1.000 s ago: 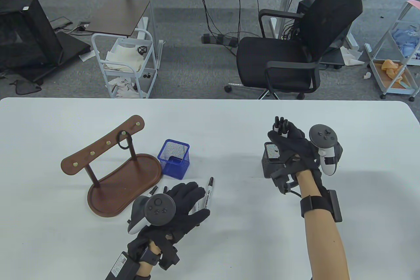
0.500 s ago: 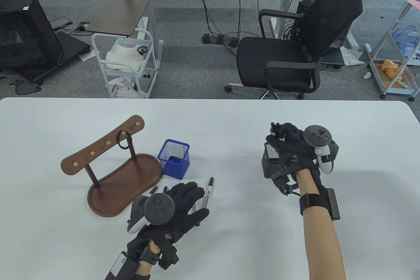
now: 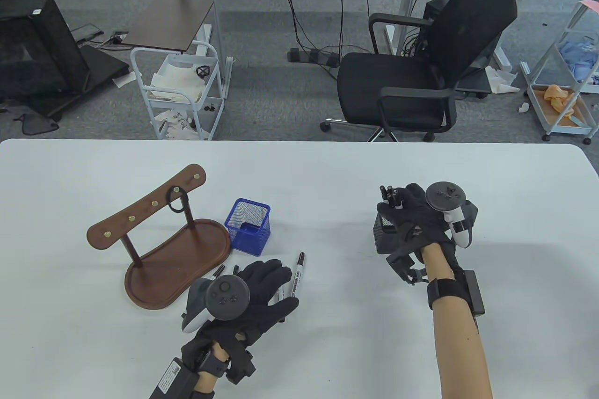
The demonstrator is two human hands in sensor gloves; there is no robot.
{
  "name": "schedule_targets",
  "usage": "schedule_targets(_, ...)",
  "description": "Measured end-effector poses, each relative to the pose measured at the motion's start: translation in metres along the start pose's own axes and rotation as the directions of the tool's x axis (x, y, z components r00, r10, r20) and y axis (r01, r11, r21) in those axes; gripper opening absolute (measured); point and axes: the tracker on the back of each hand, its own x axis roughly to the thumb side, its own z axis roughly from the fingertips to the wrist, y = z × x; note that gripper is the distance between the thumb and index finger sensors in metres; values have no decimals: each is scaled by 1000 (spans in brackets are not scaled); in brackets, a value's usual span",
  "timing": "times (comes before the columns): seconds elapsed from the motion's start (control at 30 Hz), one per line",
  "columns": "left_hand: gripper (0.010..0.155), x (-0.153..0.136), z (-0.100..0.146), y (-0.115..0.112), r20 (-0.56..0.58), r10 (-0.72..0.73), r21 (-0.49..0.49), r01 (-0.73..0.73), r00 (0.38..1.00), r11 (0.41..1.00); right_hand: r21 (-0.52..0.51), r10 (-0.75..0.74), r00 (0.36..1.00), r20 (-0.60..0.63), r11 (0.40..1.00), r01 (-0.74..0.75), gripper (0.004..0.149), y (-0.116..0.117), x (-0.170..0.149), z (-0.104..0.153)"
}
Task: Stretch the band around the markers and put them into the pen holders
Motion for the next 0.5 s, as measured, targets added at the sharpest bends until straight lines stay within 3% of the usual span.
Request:
schedule_targets(0.17, 78, -1, 0, 0, -5, 0, -1, 0, 1000, 1000, -9, 42, 998, -48, 999, -43, 41, 4, 0, -1)
schedule_targets(0.3, 80, -1, 0, 0, -5, -3, 1, 3, 1000, 1000, -7, 59, 998, -28, 998, -60, 77, 3, 1, 0)
schedule_targets(0.37, 81, -1, 0, 0, -5, -4, 1, 4, 1000, 1000, -3, 73, 997, -18, 997, -73, 86, 1, 3, 3)
schedule_targets(0.5, 82, -2, 0, 0, -13, -17, 2, 17, 1000, 1000, -24, 96, 995, 13, 995, -95, 91, -1, 7, 12)
